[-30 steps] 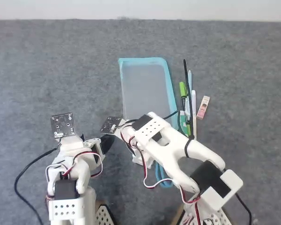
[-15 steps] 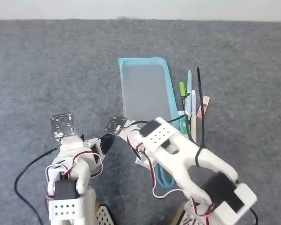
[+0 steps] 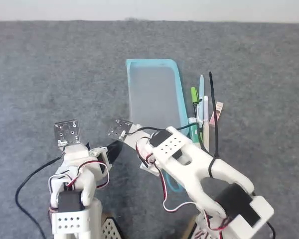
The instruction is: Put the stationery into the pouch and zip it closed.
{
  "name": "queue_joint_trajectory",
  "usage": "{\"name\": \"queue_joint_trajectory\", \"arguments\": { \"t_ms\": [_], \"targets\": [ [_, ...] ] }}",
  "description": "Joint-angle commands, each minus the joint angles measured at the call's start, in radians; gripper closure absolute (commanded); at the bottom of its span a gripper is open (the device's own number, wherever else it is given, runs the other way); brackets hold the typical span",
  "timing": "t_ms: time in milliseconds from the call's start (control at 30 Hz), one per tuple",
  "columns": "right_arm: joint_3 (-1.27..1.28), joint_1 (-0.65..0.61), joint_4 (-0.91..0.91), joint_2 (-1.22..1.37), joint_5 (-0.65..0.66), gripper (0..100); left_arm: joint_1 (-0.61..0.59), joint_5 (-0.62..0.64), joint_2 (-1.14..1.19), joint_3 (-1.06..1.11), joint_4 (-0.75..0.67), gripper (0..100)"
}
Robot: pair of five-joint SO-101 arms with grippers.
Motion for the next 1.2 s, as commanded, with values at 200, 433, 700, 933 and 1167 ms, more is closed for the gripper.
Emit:
{"name": "queue_joint_trajectory", "arguments": {
  "t_ms": [200, 433, 700, 933, 1167],
  "targets": [
    [-0.009, 0.012, -0.010, -0.059, 0.021, 76.6, 0.003, -0.009, -0.015, -0.008, 0.006, 64],
    [-0.003, 0.012, 0.028, -0.061, 0.020, 99.5, 0.003, -0.009, -0.015, -0.008, 0.006, 64],
    [-0.005, 0.013, 0.119, -0.059, 0.021, 90.5, 0.003, -0.009, -0.015, -0.008, 0.006, 64],
    [-0.011, 0.039, 0.140, -0.068, -0.020, 98.3, 0.003, -0.009, -0.015, -0.008, 0.006, 64],
    [-0.115, 0.252, 0.202, -0.068, -0.087, 99.1, 0.003, -0.009, -0.015, -0.008, 0.006, 64]
  ]
}}
